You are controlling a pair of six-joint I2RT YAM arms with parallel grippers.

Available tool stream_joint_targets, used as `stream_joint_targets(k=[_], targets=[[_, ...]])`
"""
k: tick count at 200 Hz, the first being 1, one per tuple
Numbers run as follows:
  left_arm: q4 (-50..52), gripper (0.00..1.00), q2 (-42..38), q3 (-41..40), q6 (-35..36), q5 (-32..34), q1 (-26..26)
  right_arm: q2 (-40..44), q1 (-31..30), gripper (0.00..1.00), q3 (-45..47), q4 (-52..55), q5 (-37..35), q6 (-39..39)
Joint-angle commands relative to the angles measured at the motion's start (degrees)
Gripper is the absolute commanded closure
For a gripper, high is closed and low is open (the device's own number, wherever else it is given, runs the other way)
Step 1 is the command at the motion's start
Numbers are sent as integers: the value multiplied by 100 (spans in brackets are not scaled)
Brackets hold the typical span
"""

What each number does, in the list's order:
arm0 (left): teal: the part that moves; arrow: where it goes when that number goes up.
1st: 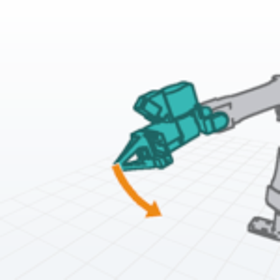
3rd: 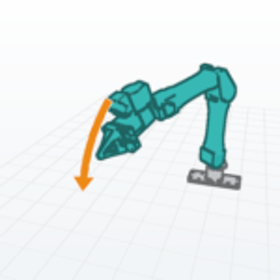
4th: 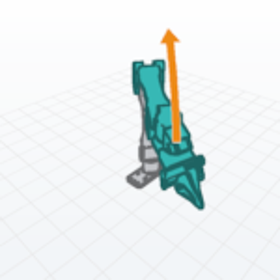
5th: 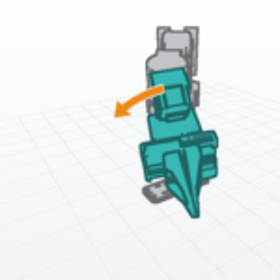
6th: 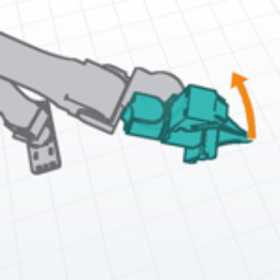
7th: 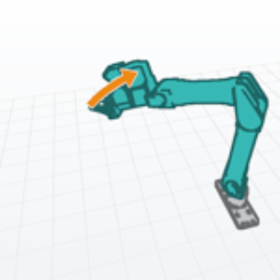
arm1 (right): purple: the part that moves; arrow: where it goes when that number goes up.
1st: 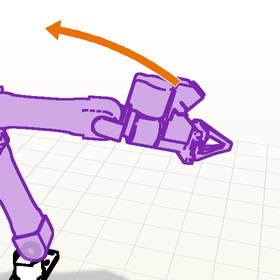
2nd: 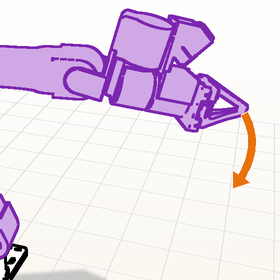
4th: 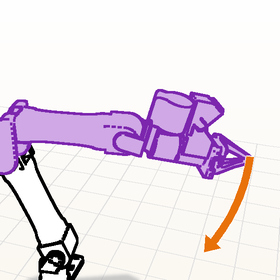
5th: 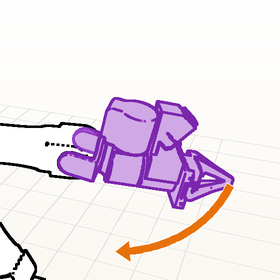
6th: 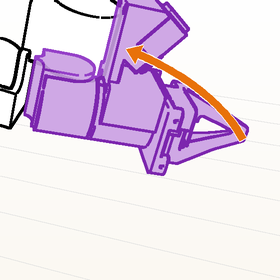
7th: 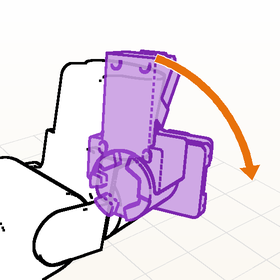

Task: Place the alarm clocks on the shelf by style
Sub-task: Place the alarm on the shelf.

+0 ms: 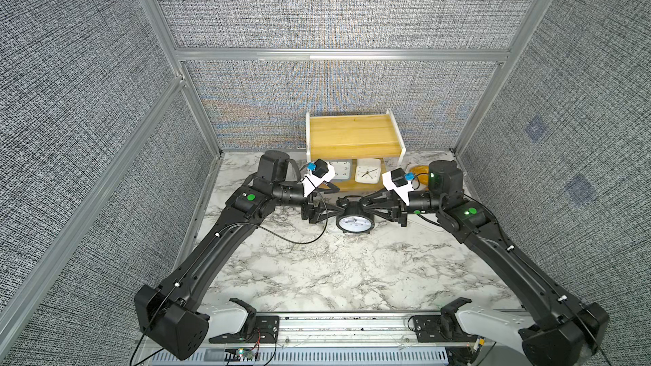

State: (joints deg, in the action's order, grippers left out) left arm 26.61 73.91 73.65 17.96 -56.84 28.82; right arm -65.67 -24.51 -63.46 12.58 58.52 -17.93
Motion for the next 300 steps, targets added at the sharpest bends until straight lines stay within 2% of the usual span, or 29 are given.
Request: stream_joint_targets(k=[1, 43, 76, 112, 166, 185, 209, 224, 254, 273, 300], targets=[[-226, 23, 50, -8, -72, -348, -6, 21, -8, 76, -17, -229, 125, 81], [-266, 25, 169, -26, -82, -612, -3, 11, -8, 76, -26, -356, 124, 164], [-236, 31, 288, 25, -82, -771, 0, -10, -14, 76, -43, -396, 133, 187], [-218, 44, 328, 69, -61, -870, -5, -25, -10, 77, -35, -406, 133, 201], [-72, 57, 375, 154, 36, -935, -2, -18, -10, 77, -34, -414, 146, 202], [5, 68, 413, 176, 80, -936, -7, -8, -15, 77, -26, -432, 160, 204], [79, 69, 456, 201, 103, -934, -7, 6, -15, 77, -27, -446, 150, 208], [133, 61, 490, 214, 125, -898, -3, 10, -24, 77, -26, -441, 147, 219], [216, 52, 564, 220, 160, -899, -7, 21, -21, 77, -26, -449, 132, 211], [272, 54, 598, 255, 164, -914, -4, 25, -11, 77, -26, -450, 109, 215], [314, 67, 610, 281, 195, -926, -1, 11, -21, 77, -18, -460, 113, 217]])
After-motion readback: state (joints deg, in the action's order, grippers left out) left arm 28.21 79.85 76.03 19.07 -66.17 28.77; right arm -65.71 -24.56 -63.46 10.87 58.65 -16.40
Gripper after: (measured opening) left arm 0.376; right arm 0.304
